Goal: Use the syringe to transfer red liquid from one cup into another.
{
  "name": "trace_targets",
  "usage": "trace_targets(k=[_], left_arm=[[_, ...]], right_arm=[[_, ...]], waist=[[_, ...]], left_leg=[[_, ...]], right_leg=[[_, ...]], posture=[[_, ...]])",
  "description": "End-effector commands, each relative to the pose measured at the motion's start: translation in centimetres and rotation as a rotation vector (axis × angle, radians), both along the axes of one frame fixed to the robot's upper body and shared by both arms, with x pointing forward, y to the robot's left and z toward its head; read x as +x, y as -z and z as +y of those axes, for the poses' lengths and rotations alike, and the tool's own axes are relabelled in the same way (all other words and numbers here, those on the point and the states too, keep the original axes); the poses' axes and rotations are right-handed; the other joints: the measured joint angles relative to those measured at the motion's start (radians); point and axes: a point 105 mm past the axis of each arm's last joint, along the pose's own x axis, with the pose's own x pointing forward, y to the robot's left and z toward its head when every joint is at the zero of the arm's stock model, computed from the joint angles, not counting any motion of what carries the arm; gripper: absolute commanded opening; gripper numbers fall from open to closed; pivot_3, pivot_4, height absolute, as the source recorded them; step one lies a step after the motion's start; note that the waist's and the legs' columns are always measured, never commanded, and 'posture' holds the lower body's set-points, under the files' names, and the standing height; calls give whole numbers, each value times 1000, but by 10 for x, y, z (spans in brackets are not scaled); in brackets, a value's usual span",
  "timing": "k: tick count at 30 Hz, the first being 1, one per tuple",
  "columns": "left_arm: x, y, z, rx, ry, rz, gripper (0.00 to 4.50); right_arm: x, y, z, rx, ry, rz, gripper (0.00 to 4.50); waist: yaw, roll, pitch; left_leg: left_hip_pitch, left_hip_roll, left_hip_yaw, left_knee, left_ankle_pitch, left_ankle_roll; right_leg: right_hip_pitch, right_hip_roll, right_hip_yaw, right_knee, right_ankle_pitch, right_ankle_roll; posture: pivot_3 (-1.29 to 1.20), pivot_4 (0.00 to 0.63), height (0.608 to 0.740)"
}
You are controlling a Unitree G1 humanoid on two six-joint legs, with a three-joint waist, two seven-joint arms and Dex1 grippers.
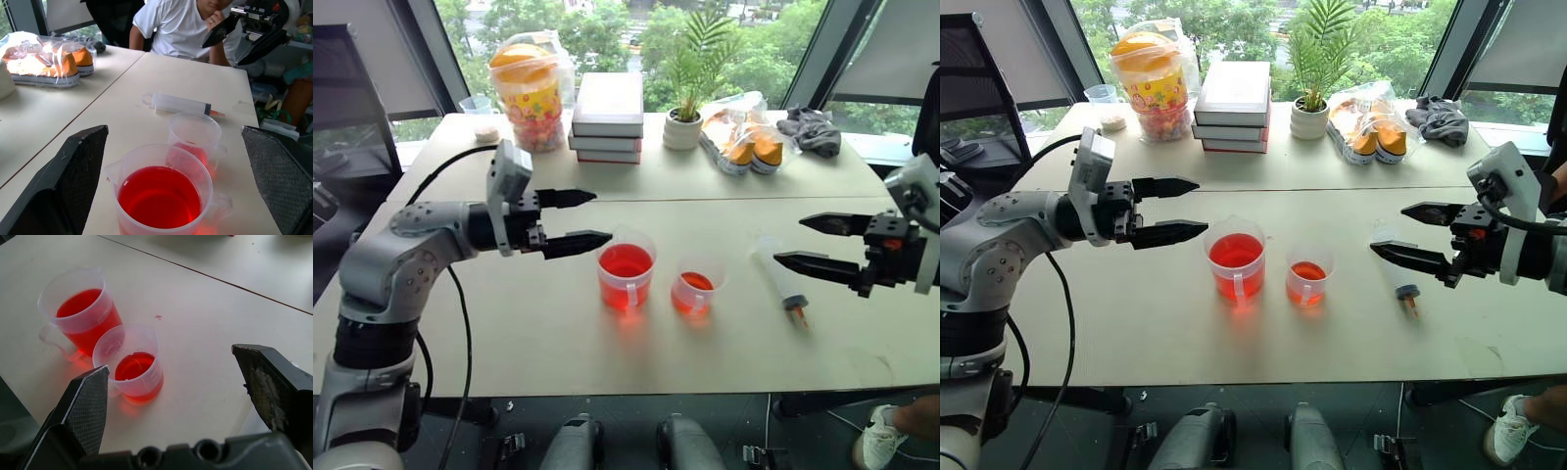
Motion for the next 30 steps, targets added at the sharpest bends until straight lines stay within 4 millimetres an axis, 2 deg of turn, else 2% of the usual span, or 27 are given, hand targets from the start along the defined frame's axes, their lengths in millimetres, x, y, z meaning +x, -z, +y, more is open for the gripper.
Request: trace_targets(k=[1,5,10,22,27,30], left_arm=[[-1,-9,-1,-10,2,-45,4500],[-6,-7,0,2,36,-36,4500],[-4,-14,-3,-32,39,-44,4500],[-2,-12,-6,-30,39,-45,4500],[1,-11,-7,-18,59,-36,4500],[4,-10,-8,-12,69,-43,4500]], right_arm=[[-3,-9,1,-16,-4,-54,4418],[-2,-10,0,-20,6,-60,4418],[-5,-8,-4,-26,24,-45,4418],[-4,-7,-11,-41,79,-37,4418],[5,-10,-15,-38,116,-24,4418],[17,-3,-22,-16,169,45,4418]], waist=[[0,0,0],[0,0,0],[2,0,0],[0,0,0],[0,0,0],[-1,0,0]], left_leg=[[0,0,0,0,0,0],[0,0,0,0,0,0],[0,0,0,0,0,0],[0,0,0,0,0,0],[0,0,0,0,0,0],[0,0,0,0,0,0]], right_leg=[[0,0,0,0,0,0],[0,0,0,0,0,0],[0,0,0,0,0,0],[0,0,0,0,0,0],[0,0,0,0,0,0],[0,0,0,0,0,0]], posture=[[0,150,740],[0,150,740],[0,150,740],[0,150,740],[0,150,740],[0,150,740]])
